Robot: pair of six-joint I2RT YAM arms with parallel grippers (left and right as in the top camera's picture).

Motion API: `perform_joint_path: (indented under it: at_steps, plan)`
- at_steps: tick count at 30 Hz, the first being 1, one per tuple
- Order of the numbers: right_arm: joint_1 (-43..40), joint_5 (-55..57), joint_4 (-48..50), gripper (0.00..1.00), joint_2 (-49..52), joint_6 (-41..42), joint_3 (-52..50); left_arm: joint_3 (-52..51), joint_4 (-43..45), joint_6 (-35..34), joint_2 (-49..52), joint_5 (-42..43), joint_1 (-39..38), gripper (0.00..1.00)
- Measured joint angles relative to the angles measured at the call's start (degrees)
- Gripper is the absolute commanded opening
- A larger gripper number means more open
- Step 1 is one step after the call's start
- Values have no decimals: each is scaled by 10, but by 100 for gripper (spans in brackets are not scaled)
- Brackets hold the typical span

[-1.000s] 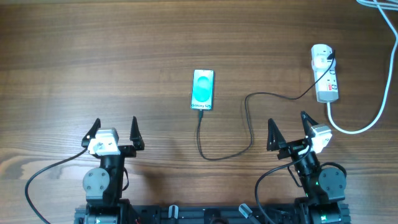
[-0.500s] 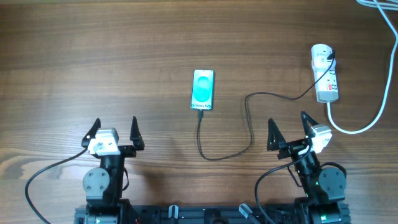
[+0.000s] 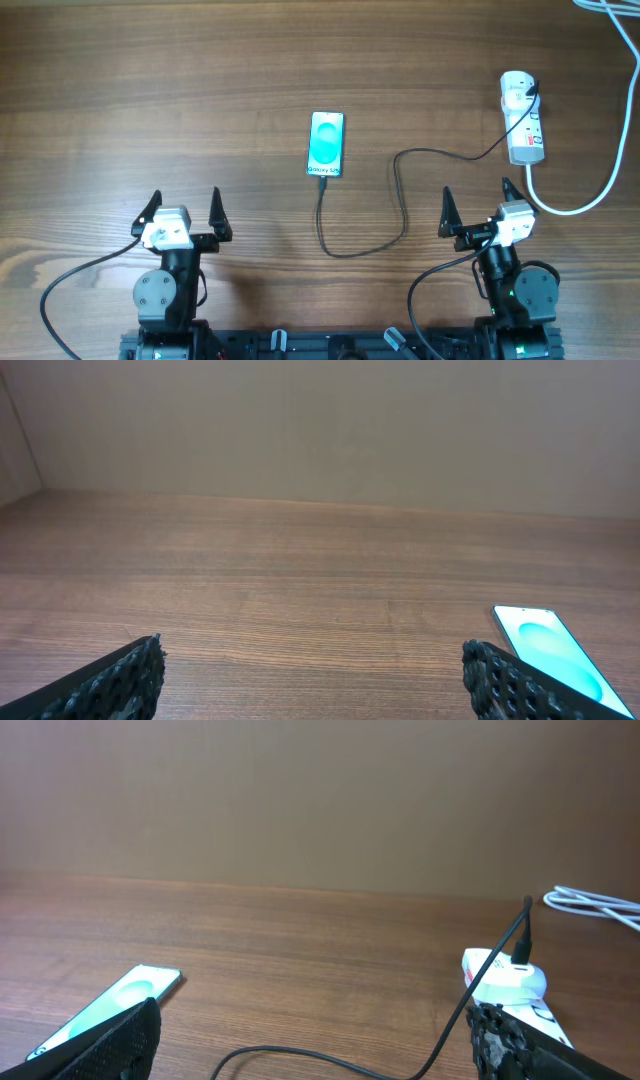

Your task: Plug charger to phone and switch on socket

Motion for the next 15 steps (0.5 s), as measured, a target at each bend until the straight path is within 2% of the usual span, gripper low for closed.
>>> perform_joint_path:
  at_steps: [15]
  plan:
    - [-19, 0, 0, 100, 0, 0, 0, 0, 0, 0, 0, 0, 0, 100]
